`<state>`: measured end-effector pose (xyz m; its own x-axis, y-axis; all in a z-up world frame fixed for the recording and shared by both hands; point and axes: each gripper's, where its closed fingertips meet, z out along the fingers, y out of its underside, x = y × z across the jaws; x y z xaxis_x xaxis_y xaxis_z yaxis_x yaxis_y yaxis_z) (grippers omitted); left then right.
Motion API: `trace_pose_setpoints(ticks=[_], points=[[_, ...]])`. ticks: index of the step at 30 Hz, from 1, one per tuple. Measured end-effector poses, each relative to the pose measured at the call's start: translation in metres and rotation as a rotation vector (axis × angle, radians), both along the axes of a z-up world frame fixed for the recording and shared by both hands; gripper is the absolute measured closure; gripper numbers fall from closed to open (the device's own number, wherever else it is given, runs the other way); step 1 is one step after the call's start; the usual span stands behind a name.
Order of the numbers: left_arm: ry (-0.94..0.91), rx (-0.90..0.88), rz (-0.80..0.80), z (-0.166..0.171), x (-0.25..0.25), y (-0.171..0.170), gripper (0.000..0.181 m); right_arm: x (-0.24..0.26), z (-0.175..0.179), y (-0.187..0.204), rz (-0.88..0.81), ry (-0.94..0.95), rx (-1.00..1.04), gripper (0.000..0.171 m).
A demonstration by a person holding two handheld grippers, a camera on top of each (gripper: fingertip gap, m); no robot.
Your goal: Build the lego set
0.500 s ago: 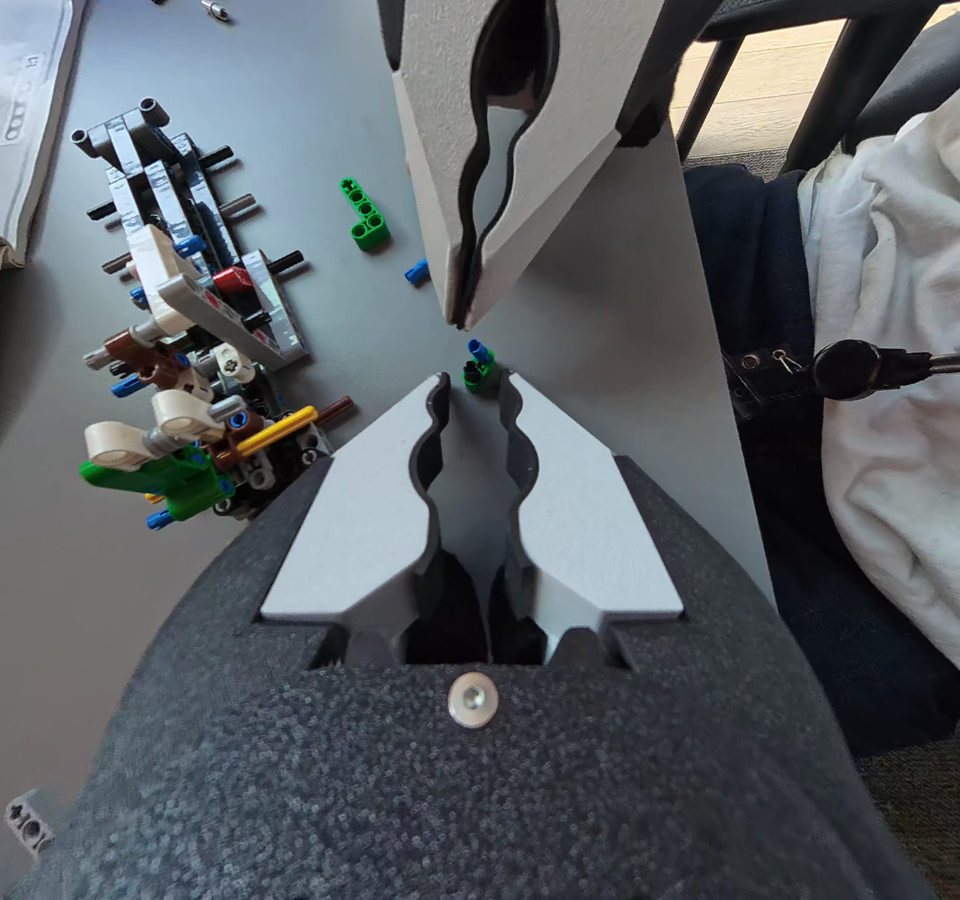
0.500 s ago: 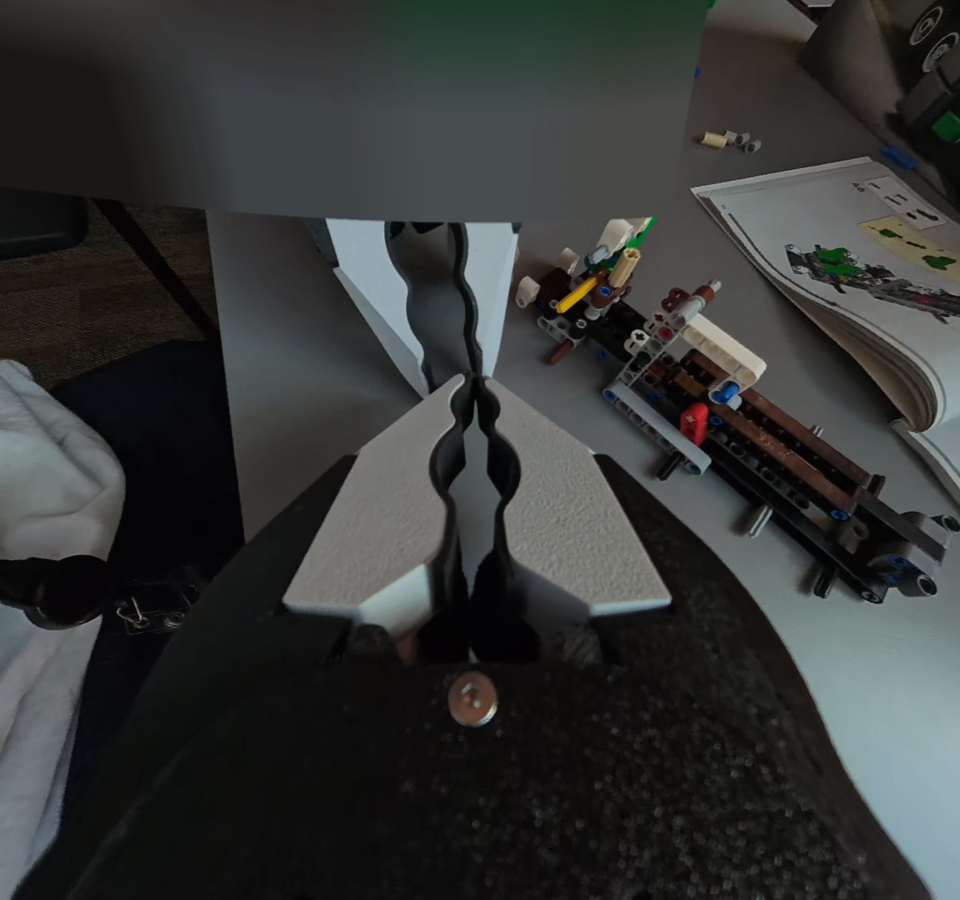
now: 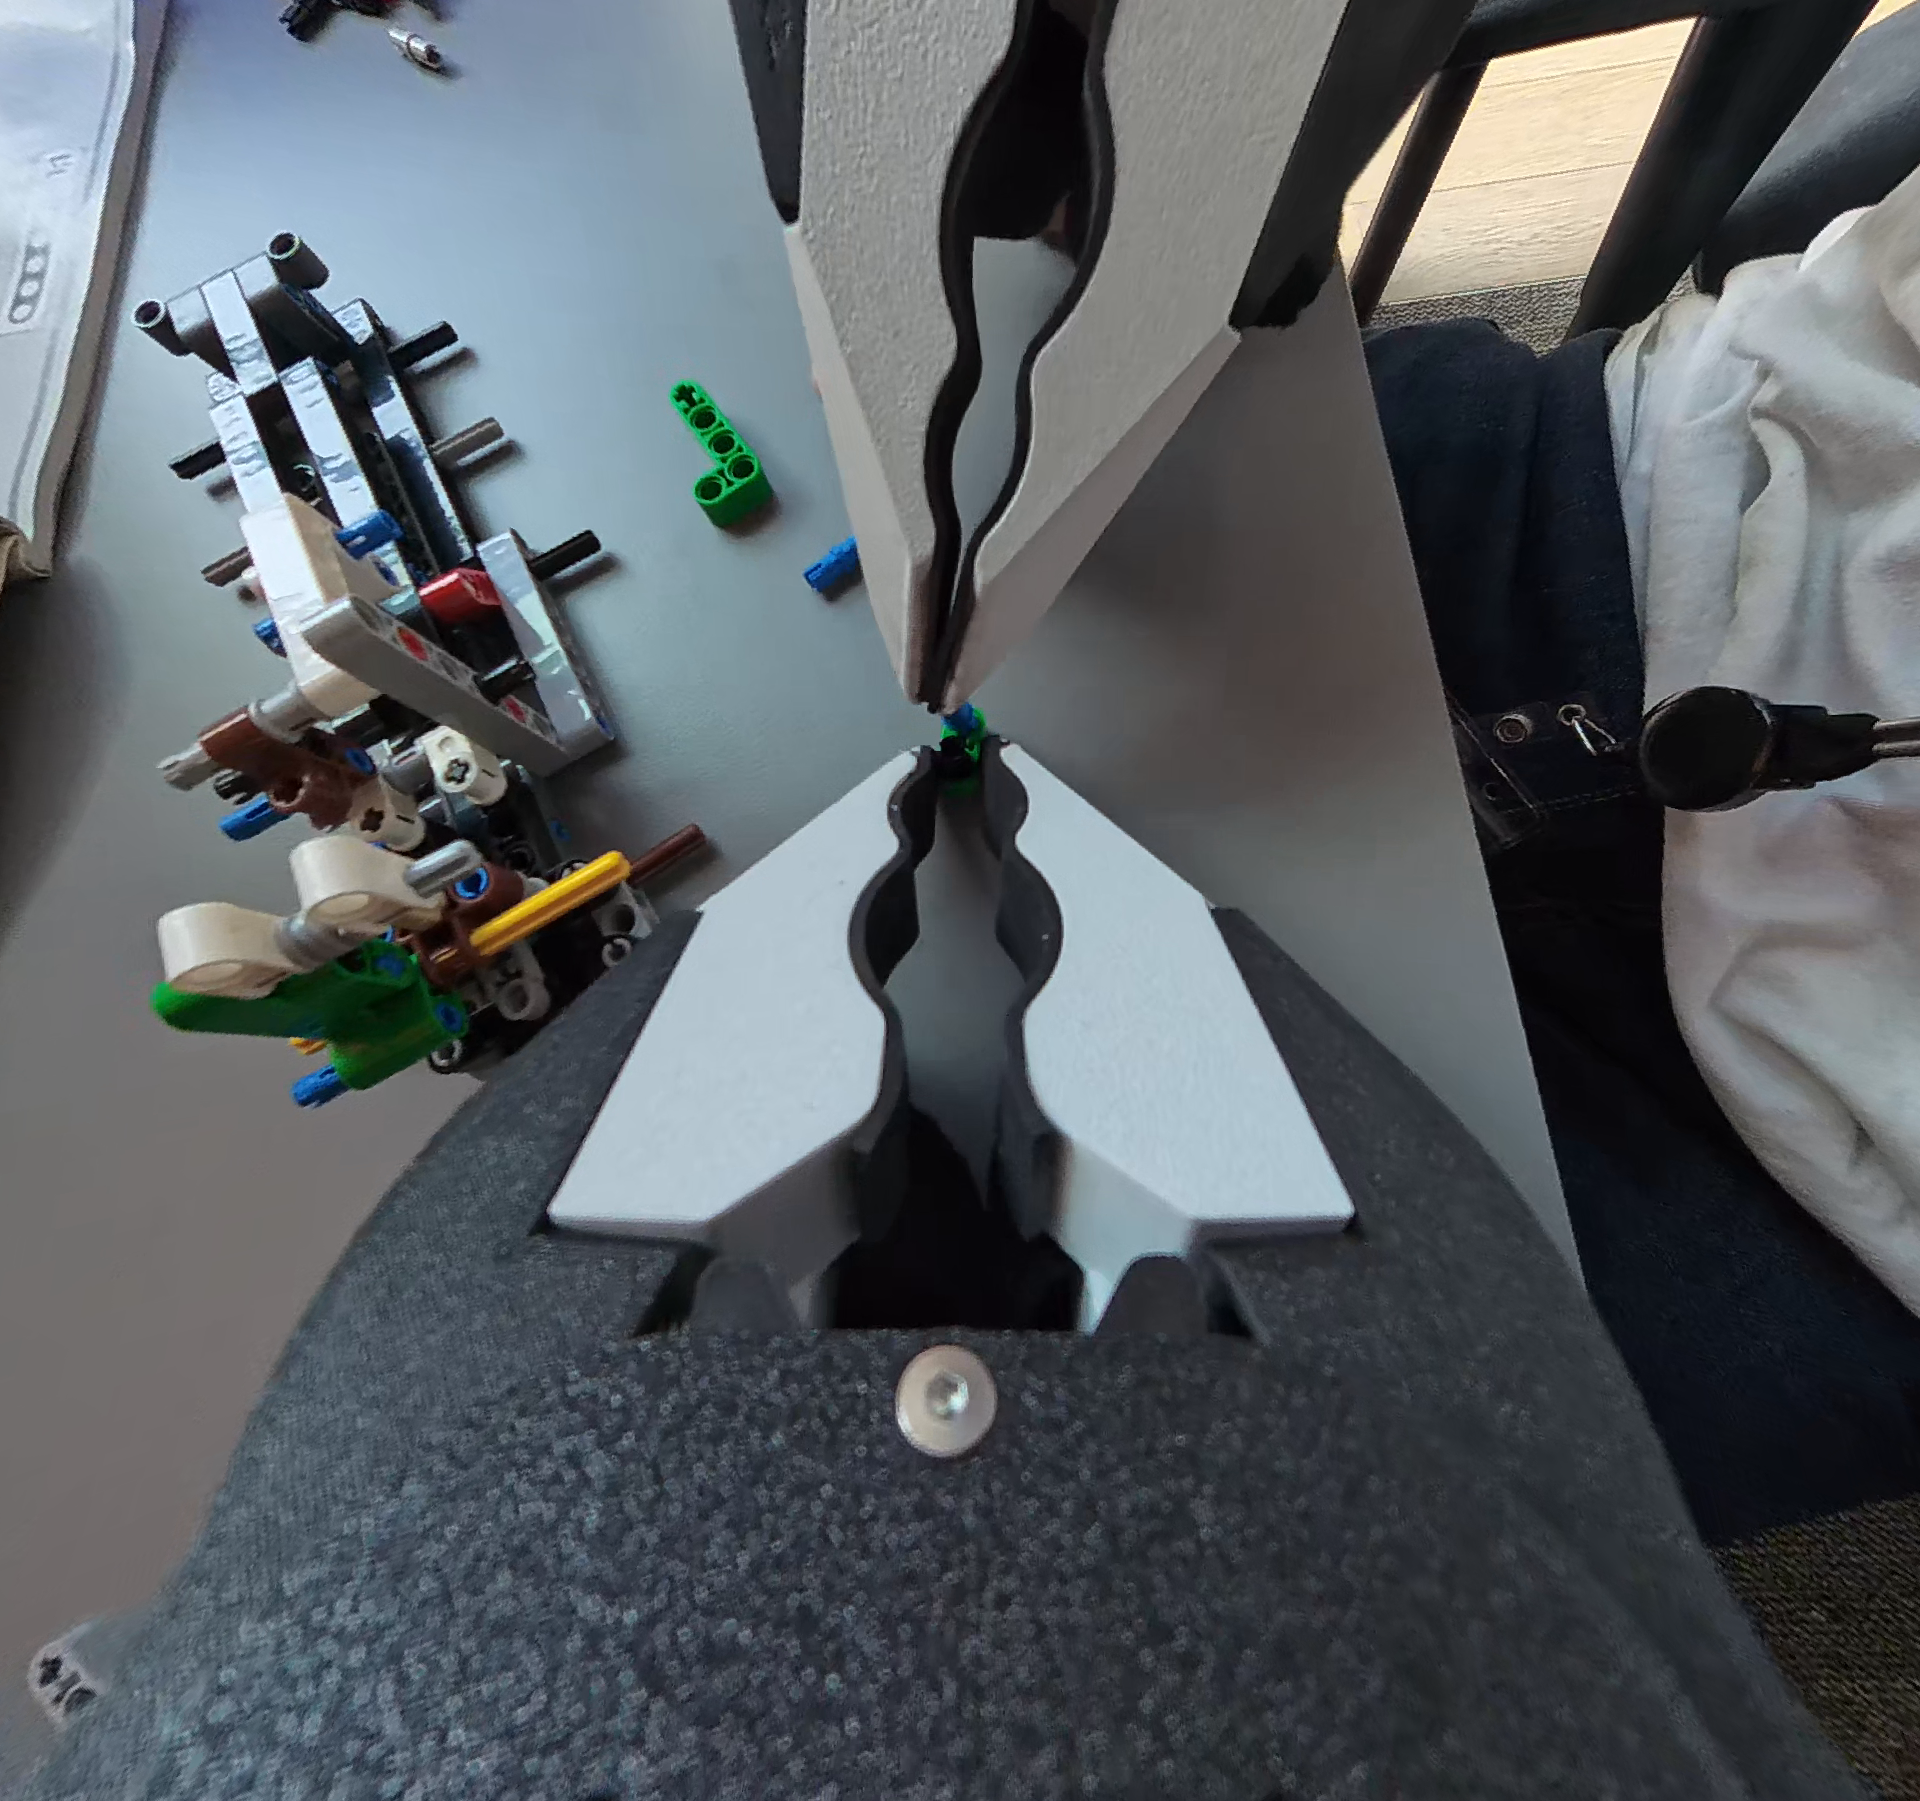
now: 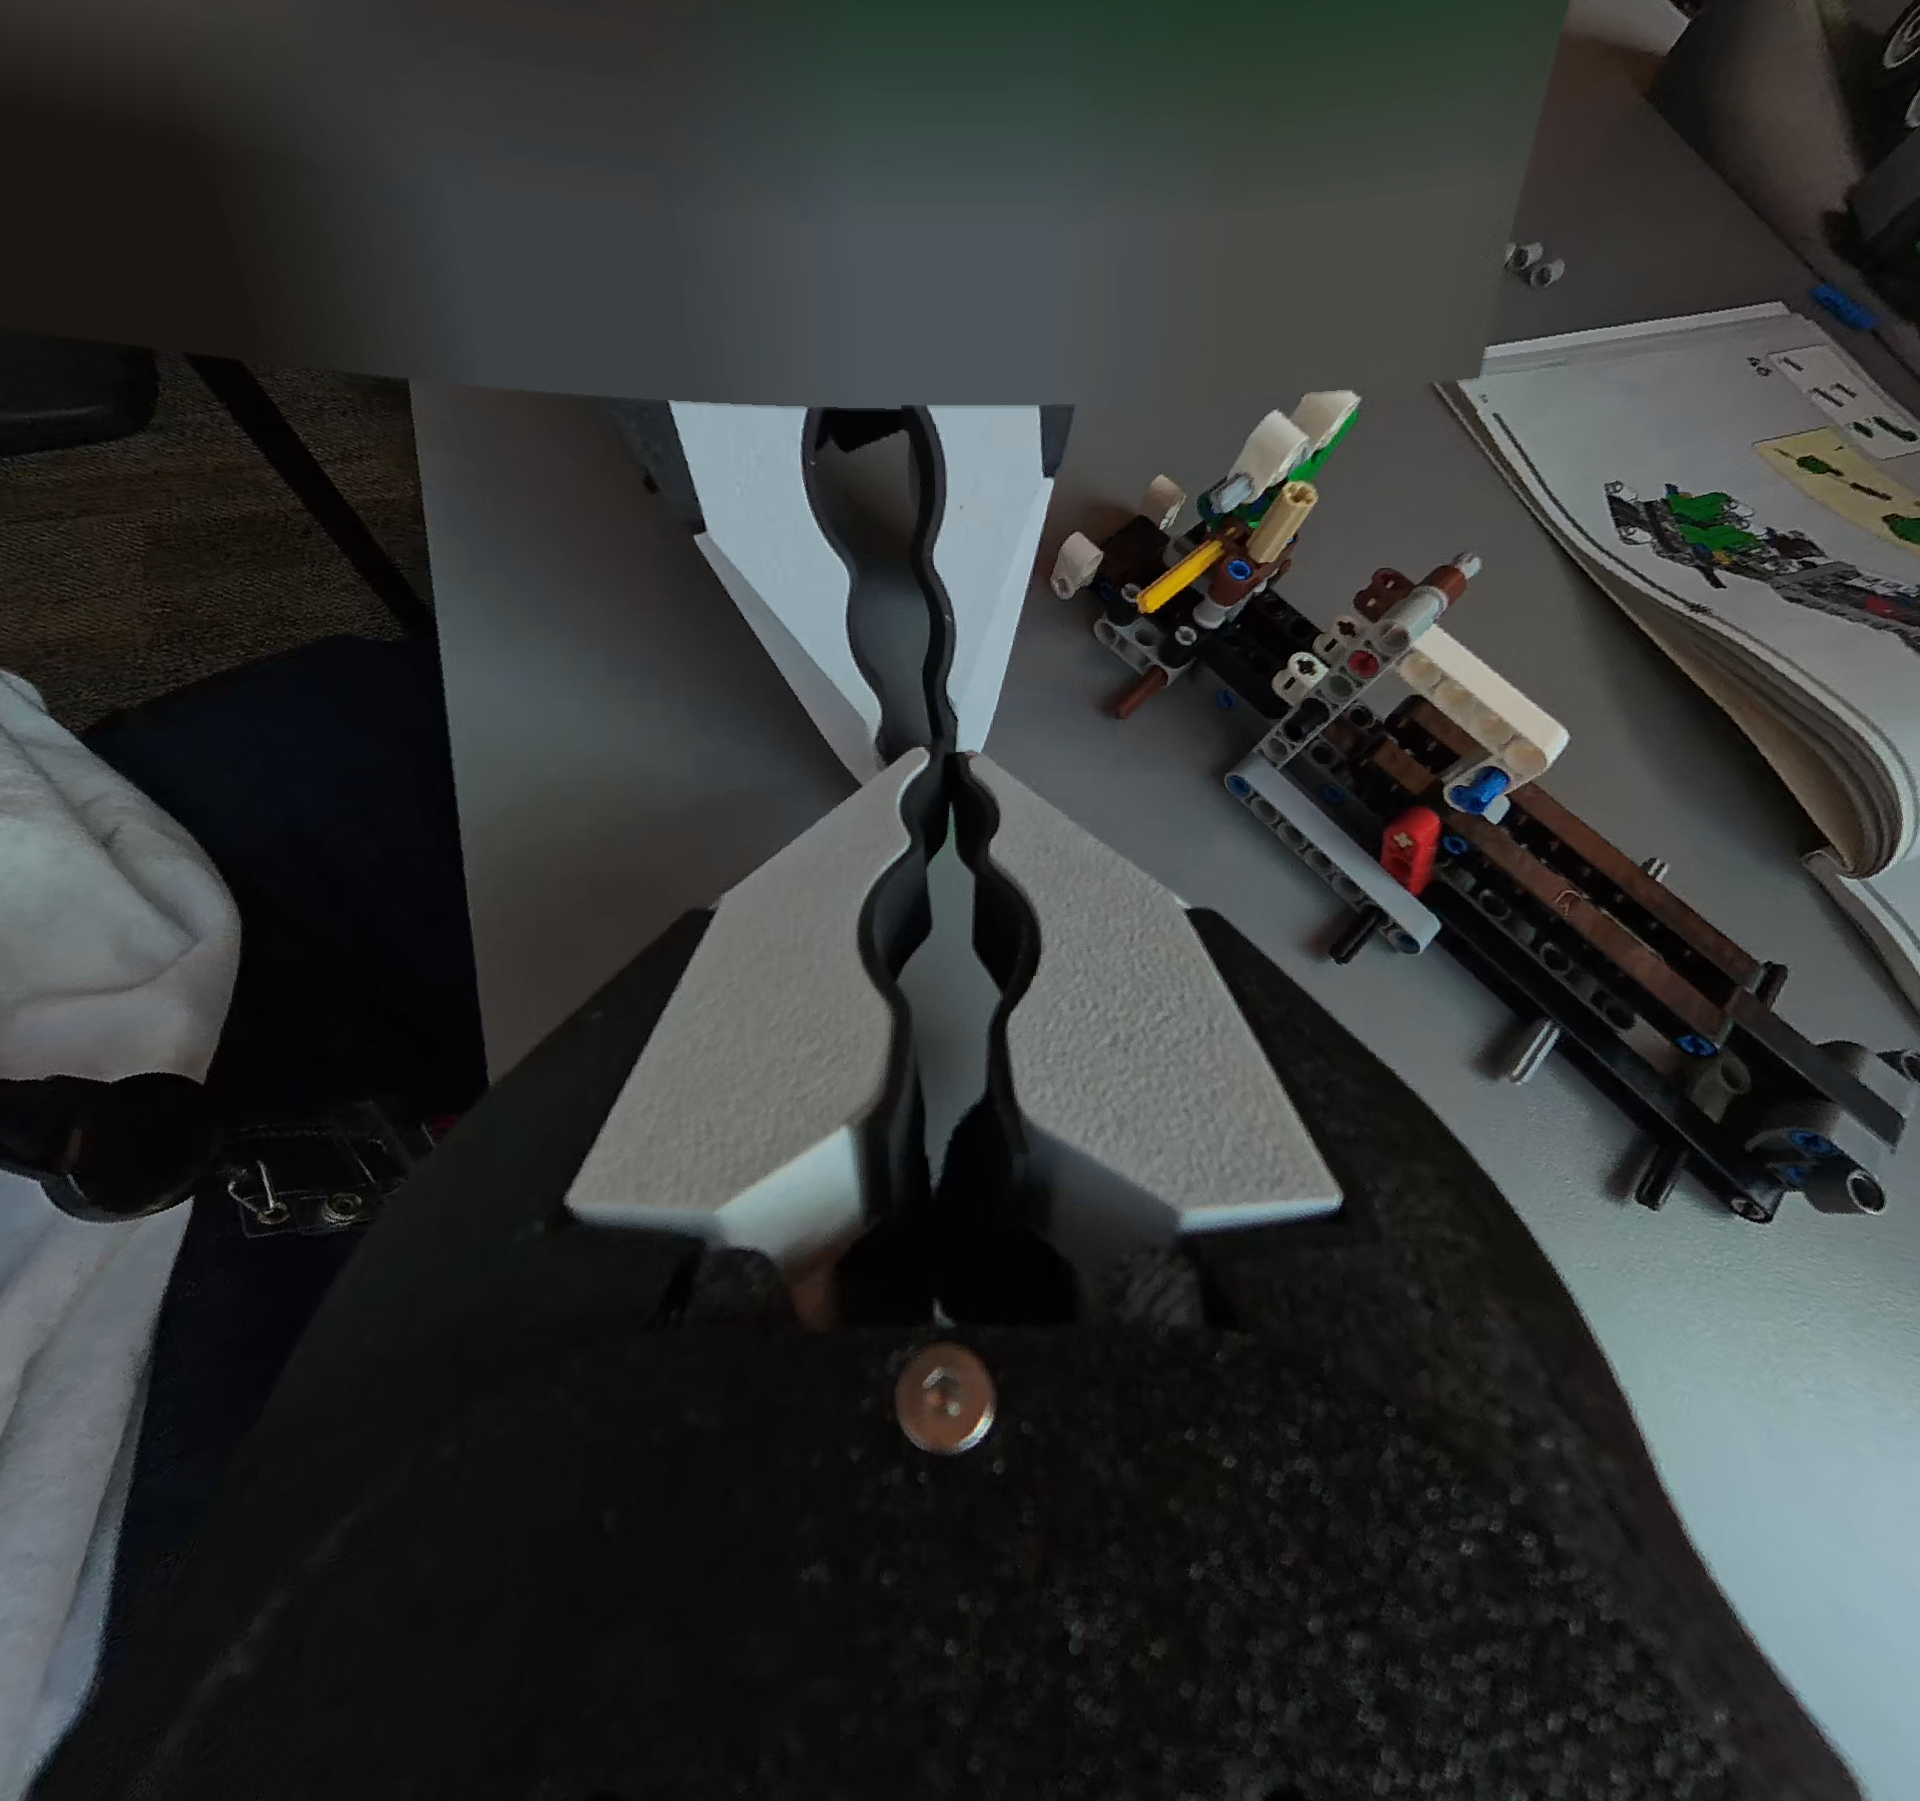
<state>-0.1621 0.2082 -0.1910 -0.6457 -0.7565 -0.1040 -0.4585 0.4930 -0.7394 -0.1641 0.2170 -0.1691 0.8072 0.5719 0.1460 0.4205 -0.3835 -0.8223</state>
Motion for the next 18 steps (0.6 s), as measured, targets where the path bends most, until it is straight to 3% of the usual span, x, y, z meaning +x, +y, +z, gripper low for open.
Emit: trace_pose_setpoints(ticks=[1, 18], points=[[0.005, -0.006, 0.000, 0.0000, 0.0000, 0.0000, 0.174, 0.0003, 0.0000, 0.0000, -0.001, -0.003, 0.003, 0.171], [0.044, -0.049, 0.001, -0.0004, 0.0001, -0.0001, 0.174, 0.0005, -0.0025, -0.0039, 0.035, -0.066, 0.034, 0.171]])
